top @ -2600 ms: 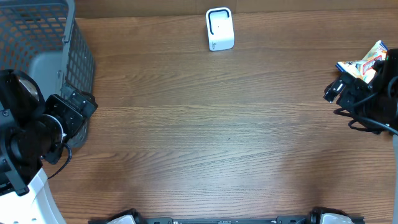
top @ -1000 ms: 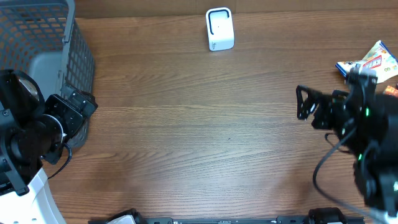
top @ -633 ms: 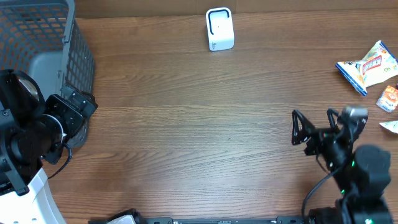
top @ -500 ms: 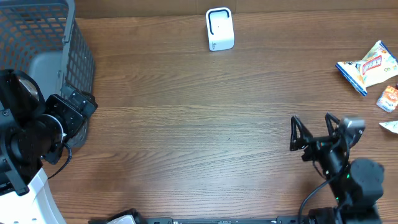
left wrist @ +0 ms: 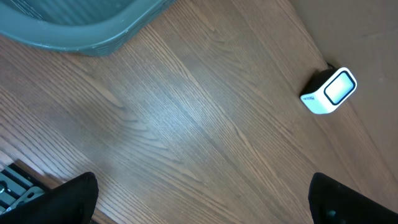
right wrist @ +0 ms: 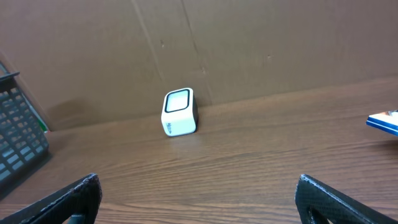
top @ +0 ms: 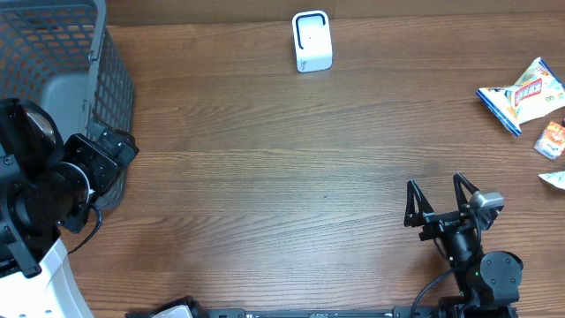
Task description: Scan the item barcode
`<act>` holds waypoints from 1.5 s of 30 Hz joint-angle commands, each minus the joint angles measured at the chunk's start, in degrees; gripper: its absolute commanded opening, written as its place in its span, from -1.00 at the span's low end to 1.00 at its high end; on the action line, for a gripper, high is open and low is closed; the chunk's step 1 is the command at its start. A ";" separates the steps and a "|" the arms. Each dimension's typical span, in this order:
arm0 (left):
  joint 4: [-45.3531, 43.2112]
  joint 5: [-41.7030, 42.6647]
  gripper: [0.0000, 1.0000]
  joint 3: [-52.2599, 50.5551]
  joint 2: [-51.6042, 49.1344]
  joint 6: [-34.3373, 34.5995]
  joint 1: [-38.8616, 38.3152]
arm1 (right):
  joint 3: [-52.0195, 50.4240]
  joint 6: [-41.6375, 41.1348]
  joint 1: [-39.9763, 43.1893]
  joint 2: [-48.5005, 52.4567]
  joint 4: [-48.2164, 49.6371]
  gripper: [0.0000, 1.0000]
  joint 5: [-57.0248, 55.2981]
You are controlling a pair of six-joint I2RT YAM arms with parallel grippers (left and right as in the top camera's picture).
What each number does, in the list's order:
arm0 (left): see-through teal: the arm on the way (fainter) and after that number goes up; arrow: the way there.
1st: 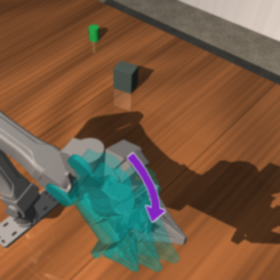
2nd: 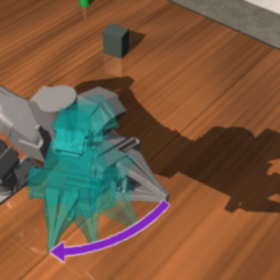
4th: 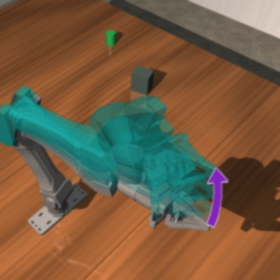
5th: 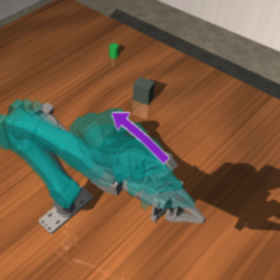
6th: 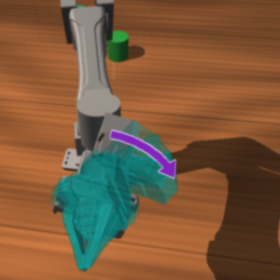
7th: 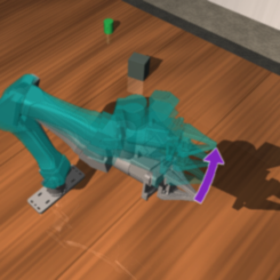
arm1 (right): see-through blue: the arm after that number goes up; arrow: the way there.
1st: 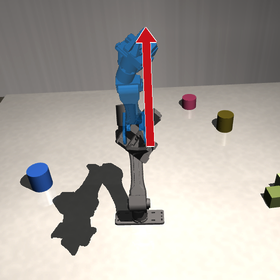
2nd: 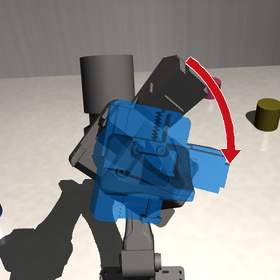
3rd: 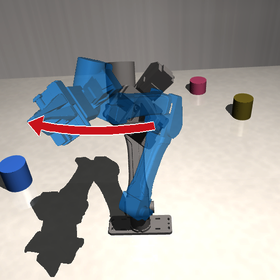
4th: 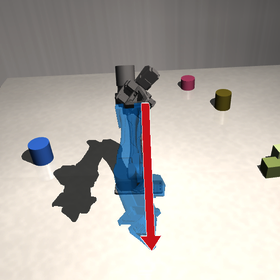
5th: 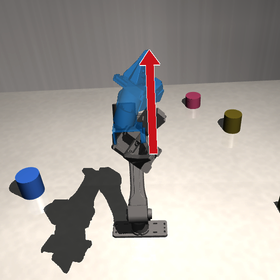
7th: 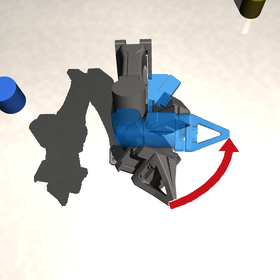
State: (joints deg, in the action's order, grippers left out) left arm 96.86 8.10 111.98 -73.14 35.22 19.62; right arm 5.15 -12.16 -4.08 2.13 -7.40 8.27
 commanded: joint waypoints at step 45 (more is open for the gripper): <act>-0.07 0.04 1.00 0.11 0.02 -0.50 0.35 | -4.68 7.80 7.37 -1.99 2.56 1.00 -5.62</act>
State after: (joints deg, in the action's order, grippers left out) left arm 96.86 8.10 111.98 -73.14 35.22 19.62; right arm 1.06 -4.01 3.01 0.84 -5.15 3.40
